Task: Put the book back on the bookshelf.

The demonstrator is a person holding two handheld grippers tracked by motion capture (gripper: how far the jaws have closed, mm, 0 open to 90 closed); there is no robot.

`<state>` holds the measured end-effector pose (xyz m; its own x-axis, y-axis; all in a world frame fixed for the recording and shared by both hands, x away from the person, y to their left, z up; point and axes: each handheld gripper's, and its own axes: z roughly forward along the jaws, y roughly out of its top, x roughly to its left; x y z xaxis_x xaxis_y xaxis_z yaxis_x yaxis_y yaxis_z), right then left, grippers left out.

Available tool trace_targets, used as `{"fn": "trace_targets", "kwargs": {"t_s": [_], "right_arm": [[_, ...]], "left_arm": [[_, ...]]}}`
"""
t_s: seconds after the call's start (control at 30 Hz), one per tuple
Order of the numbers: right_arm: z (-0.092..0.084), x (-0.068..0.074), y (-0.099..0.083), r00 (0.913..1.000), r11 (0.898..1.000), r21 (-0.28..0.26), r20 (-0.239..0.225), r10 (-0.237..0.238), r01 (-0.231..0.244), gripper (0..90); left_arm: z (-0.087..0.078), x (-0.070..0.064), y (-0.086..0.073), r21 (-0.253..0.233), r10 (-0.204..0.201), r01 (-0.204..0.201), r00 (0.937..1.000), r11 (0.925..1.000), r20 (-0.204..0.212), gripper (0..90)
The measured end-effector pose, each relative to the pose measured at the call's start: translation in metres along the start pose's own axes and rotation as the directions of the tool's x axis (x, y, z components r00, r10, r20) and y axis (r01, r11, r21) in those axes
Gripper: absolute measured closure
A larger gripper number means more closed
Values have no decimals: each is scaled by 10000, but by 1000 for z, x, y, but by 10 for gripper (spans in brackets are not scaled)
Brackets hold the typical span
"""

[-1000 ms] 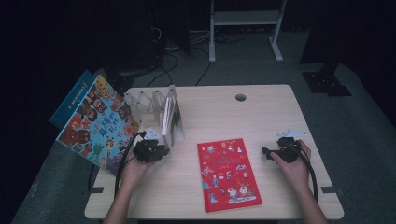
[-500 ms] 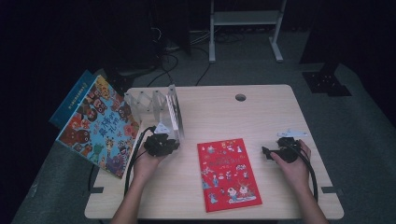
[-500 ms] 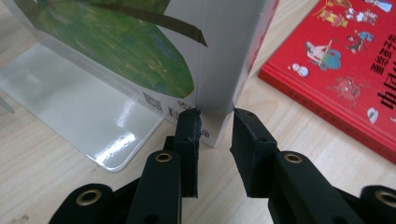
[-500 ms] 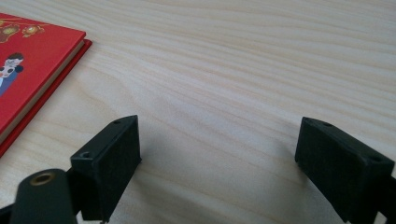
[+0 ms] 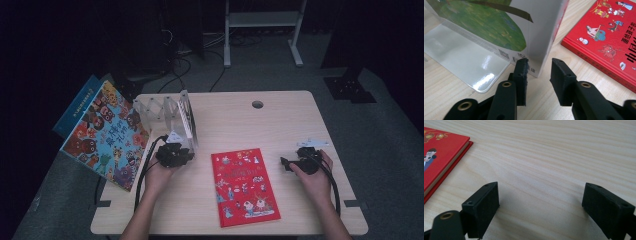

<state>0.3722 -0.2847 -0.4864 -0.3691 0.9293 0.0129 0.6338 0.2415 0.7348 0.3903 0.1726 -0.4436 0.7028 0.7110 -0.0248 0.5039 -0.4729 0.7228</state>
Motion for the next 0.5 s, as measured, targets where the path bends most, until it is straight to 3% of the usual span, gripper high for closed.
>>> {"fn": "trace_targets", "kwargs": {"t_s": [0.33,0.5], "right_arm": [[0,0,0,10000,10000,5,9,10,-10,131],[-1,0,0,10000,10000,-11,-12,-21,21,132]], "left_arm": [[-9,-5,-8,169,280,-278,9996,9995,-80,460],[-16,-10,-17,334,442,-453,9985,9984,310,294]]}}
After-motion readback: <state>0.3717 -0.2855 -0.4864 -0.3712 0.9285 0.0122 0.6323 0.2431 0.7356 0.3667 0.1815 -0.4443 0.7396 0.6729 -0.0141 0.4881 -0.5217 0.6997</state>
